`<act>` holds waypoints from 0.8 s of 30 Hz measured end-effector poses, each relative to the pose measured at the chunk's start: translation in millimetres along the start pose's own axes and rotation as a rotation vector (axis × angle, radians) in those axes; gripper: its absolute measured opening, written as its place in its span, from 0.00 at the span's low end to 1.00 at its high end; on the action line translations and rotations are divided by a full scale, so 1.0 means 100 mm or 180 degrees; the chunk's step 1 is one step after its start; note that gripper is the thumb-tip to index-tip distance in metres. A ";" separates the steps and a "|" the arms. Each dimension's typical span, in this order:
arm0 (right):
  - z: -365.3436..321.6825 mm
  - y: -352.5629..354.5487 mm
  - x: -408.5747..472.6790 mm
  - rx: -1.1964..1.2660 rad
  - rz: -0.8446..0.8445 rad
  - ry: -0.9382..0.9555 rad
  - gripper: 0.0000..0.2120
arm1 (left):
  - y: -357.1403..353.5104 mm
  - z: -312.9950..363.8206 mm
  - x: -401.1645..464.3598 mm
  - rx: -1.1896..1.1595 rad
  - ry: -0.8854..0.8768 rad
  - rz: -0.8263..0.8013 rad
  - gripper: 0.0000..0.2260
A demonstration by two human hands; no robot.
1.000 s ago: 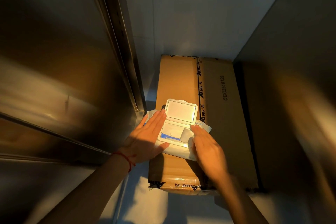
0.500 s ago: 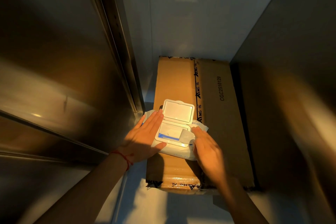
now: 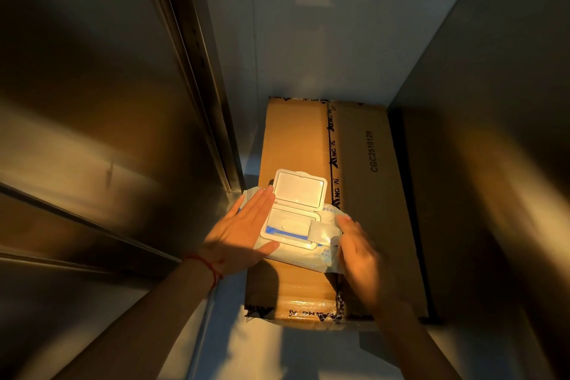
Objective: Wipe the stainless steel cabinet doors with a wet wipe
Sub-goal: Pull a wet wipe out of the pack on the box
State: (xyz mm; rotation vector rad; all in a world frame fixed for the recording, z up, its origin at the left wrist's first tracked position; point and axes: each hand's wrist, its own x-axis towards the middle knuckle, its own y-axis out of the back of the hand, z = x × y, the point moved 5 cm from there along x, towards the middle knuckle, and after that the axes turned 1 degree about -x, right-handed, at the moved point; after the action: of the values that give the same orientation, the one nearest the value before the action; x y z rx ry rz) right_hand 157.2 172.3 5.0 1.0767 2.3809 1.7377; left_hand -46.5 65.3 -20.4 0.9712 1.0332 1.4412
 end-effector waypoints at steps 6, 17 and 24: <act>-0.03 0.04 0.00 -0.0690 0.0092 0.0428 0.21 | -0.01 -0.02 0.00 0.0143 -0.0009 -0.0017 0.35; -0.04 0.05 0.03 -0.0821 0.0094 0.1373 0.13 | -0.08 -0.07 -0.02 0.0338 0.0021 -0.0130 0.36; -0.07 0.10 0.12 -0.1112 0.0090 0.1878 0.14 | -0.04 -0.04 -0.01 0.0304 -0.0066 0.0083 0.35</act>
State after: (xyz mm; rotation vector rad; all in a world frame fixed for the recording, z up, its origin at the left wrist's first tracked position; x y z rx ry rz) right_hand 150.5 174.0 21.0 0.6109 2.1697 2.6468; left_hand -49.1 63.9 -25.8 1.0696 1.0859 1.4107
